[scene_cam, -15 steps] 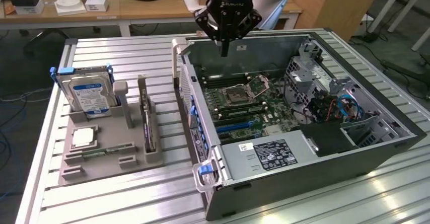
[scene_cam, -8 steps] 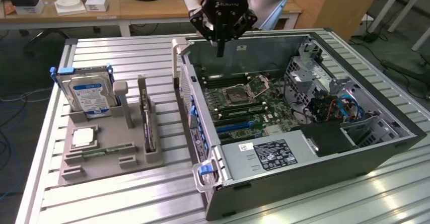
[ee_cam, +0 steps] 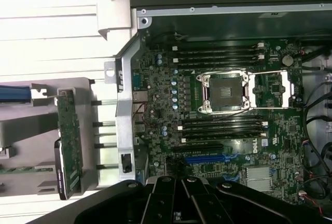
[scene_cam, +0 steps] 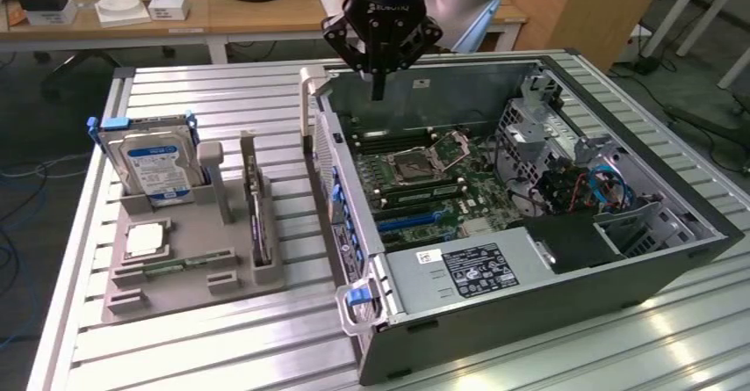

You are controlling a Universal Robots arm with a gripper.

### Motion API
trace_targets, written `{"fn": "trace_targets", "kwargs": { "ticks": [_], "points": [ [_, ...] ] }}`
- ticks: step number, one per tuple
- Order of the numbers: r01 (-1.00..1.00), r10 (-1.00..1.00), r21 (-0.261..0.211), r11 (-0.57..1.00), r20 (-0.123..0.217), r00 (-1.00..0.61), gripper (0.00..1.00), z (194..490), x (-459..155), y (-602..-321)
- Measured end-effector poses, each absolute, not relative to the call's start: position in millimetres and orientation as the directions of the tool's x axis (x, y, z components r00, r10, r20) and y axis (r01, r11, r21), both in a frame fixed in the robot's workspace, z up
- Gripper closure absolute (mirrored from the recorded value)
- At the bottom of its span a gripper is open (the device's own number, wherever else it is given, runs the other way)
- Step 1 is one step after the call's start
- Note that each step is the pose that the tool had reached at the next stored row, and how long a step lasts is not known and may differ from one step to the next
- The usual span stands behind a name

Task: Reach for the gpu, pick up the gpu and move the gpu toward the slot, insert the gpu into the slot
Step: 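Reach for the gpu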

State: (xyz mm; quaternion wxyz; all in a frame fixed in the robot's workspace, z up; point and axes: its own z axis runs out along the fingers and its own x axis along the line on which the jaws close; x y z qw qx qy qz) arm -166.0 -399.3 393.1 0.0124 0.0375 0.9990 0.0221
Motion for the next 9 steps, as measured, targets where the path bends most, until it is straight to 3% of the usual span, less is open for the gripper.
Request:
{"fn": "trace_targets", "kwargs": {
  "ticks": [9],
  "points": [
    [0.075, 0.076, 0.045, 0.996, -0.022, -0.997, 0.9, 392.8, -183.1, -399.4]
  ]
}}
